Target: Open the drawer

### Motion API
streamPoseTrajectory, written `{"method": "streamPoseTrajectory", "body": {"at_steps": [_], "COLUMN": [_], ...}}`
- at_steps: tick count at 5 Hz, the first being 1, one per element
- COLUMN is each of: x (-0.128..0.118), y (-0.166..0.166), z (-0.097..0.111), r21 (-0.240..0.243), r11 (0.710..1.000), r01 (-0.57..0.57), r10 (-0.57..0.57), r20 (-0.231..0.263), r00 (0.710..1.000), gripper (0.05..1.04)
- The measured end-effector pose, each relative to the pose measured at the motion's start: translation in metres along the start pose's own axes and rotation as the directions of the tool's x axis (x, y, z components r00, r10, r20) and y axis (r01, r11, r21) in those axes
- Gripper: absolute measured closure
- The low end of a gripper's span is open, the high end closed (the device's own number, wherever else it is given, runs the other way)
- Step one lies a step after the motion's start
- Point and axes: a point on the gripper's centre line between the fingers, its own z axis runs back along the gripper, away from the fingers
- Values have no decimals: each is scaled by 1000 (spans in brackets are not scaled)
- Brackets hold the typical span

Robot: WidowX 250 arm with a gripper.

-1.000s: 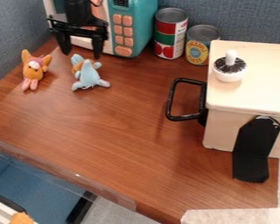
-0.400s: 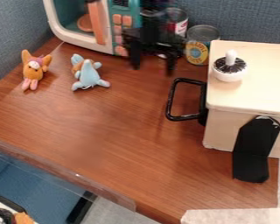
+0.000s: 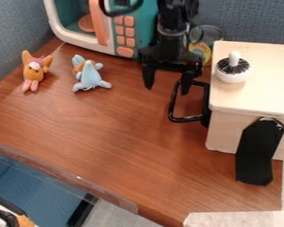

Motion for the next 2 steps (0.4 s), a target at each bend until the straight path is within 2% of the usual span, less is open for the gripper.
{"method": "streamPoseTrajectory", "body": {"at_steps": [1, 2], "x": [-12, -15], "y": [-3, 0], "z": [-18, -22], "r21": [16, 28], "r11": [998, 992], "r01": [-64, -126], "r10": [65, 129], "r20": [-132, -206], "r00": [989, 970], "gripper": [137, 422]}}
